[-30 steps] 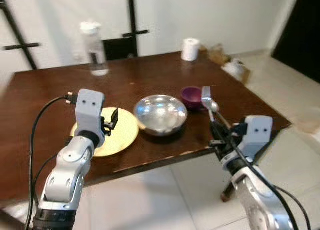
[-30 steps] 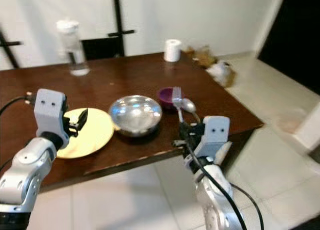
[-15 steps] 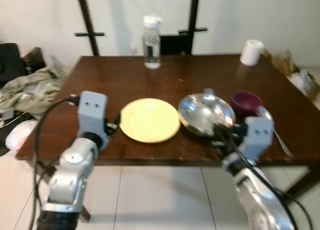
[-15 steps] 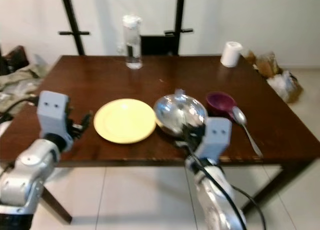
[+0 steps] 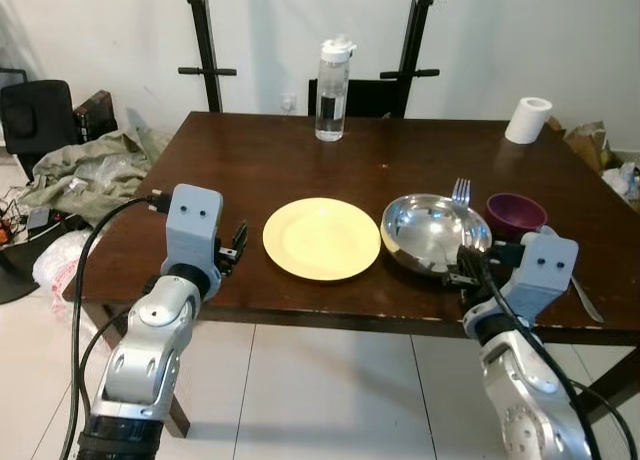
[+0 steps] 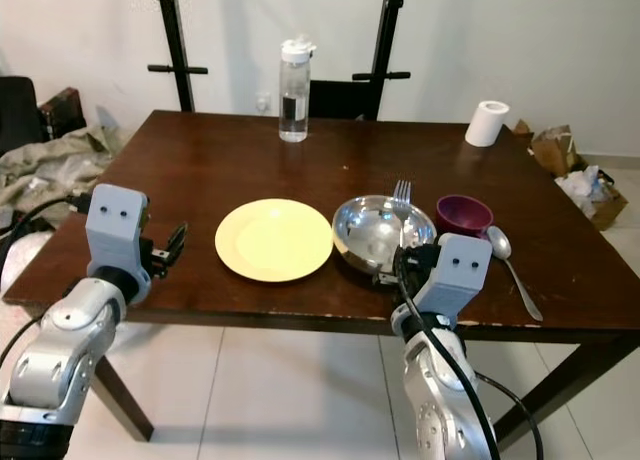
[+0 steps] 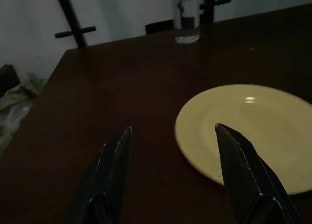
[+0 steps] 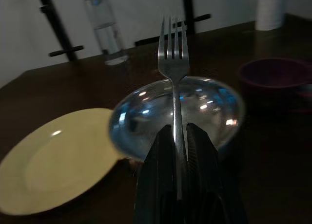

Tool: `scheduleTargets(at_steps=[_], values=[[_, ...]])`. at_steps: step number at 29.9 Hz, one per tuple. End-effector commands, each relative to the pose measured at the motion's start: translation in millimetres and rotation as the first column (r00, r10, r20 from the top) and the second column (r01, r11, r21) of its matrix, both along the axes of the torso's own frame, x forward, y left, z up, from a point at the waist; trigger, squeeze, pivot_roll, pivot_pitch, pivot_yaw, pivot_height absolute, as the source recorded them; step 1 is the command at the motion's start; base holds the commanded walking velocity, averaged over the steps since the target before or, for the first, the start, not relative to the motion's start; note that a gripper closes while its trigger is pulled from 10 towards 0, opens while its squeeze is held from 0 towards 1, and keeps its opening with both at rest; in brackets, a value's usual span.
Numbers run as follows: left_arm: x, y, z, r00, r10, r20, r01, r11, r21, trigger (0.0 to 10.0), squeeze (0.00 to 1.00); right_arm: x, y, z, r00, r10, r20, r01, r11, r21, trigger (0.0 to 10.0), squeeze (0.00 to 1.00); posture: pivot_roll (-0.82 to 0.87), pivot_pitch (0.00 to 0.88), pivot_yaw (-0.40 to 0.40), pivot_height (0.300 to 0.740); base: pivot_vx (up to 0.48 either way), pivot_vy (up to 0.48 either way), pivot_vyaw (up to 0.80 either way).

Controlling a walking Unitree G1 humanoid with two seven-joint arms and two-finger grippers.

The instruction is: Setting the table

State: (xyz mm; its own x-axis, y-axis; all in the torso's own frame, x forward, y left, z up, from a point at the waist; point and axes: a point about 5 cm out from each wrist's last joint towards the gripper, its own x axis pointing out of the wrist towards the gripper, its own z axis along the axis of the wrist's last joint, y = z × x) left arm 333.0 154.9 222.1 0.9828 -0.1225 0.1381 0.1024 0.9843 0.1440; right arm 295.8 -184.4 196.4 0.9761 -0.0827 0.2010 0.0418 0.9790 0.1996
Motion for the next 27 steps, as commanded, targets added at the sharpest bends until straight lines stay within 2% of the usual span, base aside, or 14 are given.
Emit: scheduleTargets(at_steps=[1, 20, 27], values=[[1.5, -1.9, -3.7, 1.000, -0.006, -0.014, 0.006, 1.000, 0.005, 10.0, 0.00, -1.6, -1.3, 0.1, 1.000, -0.014, 0.014, 0.014, 1.000, -0.007, 10.0, 0.00, 0.01, 0.087, 0.083, 0.740, 0.480, 0.000, 0.00], [0.6, -4.2, -1.2, 1.000, -0.023, 0.017, 0.023, 1.000, 0.018, 10.0, 0.00, -1.2, 1.7, 1.7, 0.999, -0.009, 0.035, 0.010, 1.000, -0.020, 10.0, 0.00, 0.01, 0.085, 0.084, 0.740, 0.466, 0.000, 0.00], [-0.9, -7.8, 1.3, 0.999, -0.047, 0.020, 0.047, 0.999, -0.011, 10.0, 0.00, -1.4, 2.0, 0.1, 0.999, -0.007, 0.033, 0.008, 1.000, -0.023, 10.0, 0.00, 0.01, 0.085, 0.084, 0.740, 0.000, 0.000, 0.00]])
